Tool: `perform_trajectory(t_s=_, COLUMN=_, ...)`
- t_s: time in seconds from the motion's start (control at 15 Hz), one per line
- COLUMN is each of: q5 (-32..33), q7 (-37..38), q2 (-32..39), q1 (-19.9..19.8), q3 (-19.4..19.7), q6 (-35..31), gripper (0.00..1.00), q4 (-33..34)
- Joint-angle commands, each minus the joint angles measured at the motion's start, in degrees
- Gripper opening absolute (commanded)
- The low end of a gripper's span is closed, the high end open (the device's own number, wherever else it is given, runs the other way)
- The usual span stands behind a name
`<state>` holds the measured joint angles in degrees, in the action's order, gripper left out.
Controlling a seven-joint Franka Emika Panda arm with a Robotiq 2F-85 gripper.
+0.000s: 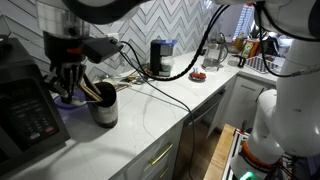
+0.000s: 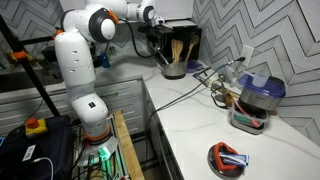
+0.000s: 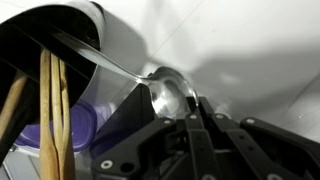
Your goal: Move the metal cooking spoon in the utensil holding bucket slightly to the right in the bucket
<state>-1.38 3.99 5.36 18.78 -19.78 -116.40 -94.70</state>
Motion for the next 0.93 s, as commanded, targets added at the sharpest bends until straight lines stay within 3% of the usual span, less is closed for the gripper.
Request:
perform_trajectory(t_s=0.0, q5=-10.5, q7=-3.2, q2=-4.8, q1=-2.9, q3=2.4, q6=-6.3, gripper=0.01, q4=-6.4)
perform_trajectory(t_s=0.33, q5=-31.8, q7=-13.3, q2=-8.8, q1=-5.6, q3=5.4, q6=-16.3, gripper=0.01, q4=-15.0)
perform_trajectory(t_s=0.53, q5=-44.7, q7=-22.0, q2=-12.9, q1=-5.9, q3=7.2, q6=-19.1, gripper=0.01, q4=-22.5)
perform_trajectory(t_s=0.87, q5=-48.7, q7=-27.7, q2=-19.4, q1=-5.7, q3=9.1, q6=-18.0, gripper=0.01, q4=-32.9)
